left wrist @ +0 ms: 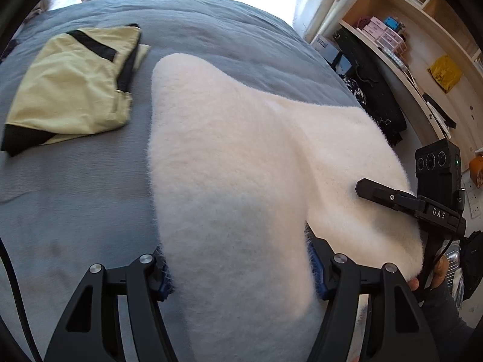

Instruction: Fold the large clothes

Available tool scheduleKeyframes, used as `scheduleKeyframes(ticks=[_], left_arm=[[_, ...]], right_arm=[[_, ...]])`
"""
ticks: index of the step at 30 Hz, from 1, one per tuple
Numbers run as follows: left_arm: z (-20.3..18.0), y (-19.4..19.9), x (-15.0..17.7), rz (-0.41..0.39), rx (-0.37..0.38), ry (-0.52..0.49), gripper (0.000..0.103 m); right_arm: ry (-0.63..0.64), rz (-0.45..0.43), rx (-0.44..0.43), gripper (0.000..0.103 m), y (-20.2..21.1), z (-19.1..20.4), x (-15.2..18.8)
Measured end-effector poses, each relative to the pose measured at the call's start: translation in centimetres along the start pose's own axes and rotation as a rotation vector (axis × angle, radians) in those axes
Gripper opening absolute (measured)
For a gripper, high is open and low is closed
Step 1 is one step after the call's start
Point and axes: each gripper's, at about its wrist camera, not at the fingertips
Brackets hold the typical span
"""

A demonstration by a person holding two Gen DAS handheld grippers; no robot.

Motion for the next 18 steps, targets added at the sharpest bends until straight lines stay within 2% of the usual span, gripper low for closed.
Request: scheduleKeyframes(ticks=[8,13,18], left_arm=[[5.4,10.5,-0.5,-0.076,-0.085,0.013,0.066],[9.5,15.2,-4.4,-0.114,-0.135,-0.011,0.066],[15.0,17.5,-9.8,-0.151,-0.162,-0.032,0.066]], right_arm=[[0.059,-0.005,-0.095,0.048,-3.6,8.6,-2.1],[0.077,-0.026,-0.148,0.048,-6.7,13.3,-5.5],[0.102,-0.065,-0.176,0.048,-11.0,16.5,-10.5]])
Point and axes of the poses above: each gripper's, at about its wrist camera, not at the fingertips, and y roughly against the way its jaws point, z to its left, x to its underside, and after that the axes turned 8 degrees about x, right-handed
